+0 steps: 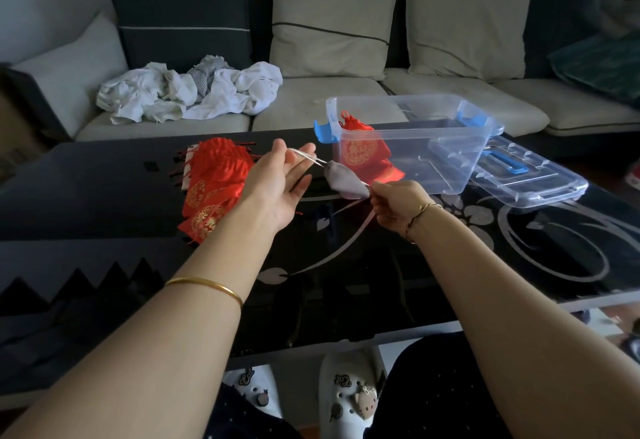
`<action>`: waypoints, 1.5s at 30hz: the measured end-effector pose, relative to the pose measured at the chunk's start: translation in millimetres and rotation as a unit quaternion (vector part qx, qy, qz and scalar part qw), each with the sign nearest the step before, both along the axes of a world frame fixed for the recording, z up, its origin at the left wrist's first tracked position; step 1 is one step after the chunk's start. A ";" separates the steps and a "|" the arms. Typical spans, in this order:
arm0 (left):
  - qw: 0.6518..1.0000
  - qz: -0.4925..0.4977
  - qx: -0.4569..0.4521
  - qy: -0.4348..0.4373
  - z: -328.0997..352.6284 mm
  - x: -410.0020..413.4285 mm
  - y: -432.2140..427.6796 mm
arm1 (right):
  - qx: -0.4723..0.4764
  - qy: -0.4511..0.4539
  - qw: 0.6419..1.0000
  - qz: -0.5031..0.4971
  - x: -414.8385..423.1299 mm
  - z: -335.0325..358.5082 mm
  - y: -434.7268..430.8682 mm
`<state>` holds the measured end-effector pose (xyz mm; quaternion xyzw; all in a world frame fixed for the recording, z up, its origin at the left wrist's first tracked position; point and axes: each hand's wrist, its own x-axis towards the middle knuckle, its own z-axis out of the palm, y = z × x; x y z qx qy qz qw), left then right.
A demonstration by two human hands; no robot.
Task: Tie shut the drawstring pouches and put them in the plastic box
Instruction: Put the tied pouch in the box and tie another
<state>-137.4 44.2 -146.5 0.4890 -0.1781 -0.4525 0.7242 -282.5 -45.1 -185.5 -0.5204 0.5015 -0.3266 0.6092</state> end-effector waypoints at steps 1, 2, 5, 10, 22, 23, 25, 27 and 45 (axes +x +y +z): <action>1.000 -0.003 -0.012 0.011 0.8 0.3 1.0 | -0.005 0.000 1.000 0.005 1.2 0.2 1.0; 1.000 -0.003 -0.018 0.019 1.3 0.6 1.9 | -0.006 0.000 1.000 0.009 2.3 1.2 1.8; 0.999 0.002 -0.023 0.027 1.8 1.2 3.6 | -0.006 -0.002 1.000 0.012 3.3 4.5 4.1; 0.994 0.025 0.006 -0.104 1.1 -2.3 6.2 | -0.003 0.002 1.000 0.007 3.9 7.9 7.4; 0.902 -0.154 0.096 -0.391 -14.0 -8.0 0.2 | -0.142 -0.005 0.988 0.053 13.5 31.4 21.4; 0.896 -0.163 0.100 -0.401 -14.4 -9.1 0.2 | -0.163 0.008 0.985 0.061 14.9 32.2 22.9; 0.886 -0.168 0.101 -0.421 -15.4 -9.7 0.0 | -0.193 0.027 0.978 0.075 17.9 33.2 26.5; 0.886 -0.160 0.098 -0.425 -15.9 -9.1 -0.1 | -0.197 0.030 0.977 0.079 19.9 33.6 27.8; 0.972 -0.113 0.108 -0.173 -10.6 -1.7 0.5 | -0.236 0.140 0.938 0.211 15.2 30.1 23.2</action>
